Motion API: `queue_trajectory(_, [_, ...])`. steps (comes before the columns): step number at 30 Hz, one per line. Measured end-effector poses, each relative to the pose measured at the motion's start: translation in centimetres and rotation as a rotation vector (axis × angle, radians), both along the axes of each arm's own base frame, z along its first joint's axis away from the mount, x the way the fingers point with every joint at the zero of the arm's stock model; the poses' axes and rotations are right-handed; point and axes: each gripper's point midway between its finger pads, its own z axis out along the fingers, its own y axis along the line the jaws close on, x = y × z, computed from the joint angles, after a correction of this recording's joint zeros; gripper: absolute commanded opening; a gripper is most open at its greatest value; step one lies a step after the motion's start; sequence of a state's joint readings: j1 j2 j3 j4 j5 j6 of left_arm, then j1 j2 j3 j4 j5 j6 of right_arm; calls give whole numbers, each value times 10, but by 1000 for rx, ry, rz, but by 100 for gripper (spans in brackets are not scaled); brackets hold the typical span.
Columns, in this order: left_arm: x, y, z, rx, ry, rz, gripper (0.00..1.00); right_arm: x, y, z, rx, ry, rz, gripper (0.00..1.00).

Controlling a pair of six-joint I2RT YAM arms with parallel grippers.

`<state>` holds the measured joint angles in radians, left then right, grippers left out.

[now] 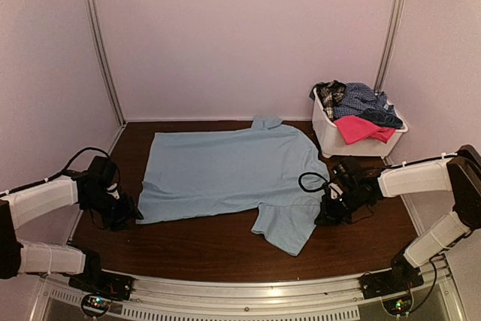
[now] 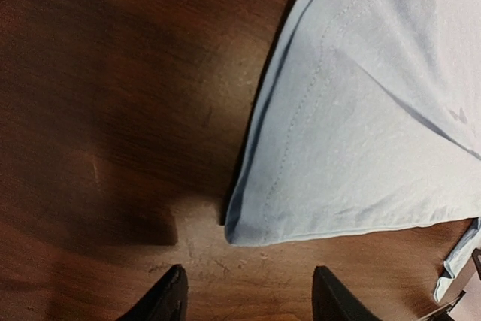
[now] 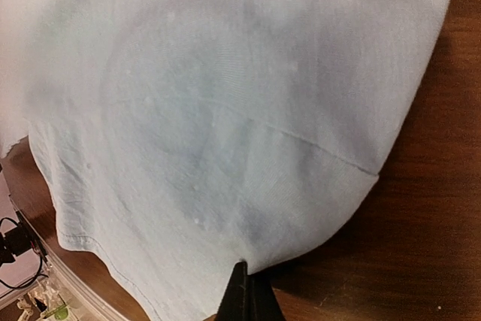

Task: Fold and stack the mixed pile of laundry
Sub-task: Pick up the flattened T-shirt from the center of the board.

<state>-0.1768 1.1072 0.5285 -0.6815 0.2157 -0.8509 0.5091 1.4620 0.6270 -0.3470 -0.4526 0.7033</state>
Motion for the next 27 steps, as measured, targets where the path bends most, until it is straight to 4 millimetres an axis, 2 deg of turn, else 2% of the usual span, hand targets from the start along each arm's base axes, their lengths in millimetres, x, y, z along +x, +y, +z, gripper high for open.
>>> queue_trajectory(12, [-4, 1, -14, 5, 40, 8, 45, -7, -10, 1, -46, 14, -10, 0])
queue_trajectory(19, [8, -4, -19, -10, 31, 3, 26, -12, -16, 2, -71, 24, -10, 0])
queue_trajectory(27, [4, -5, -18, -18, 45, -3, 27, -14, -18, 4, -83, 26, -5, 0])
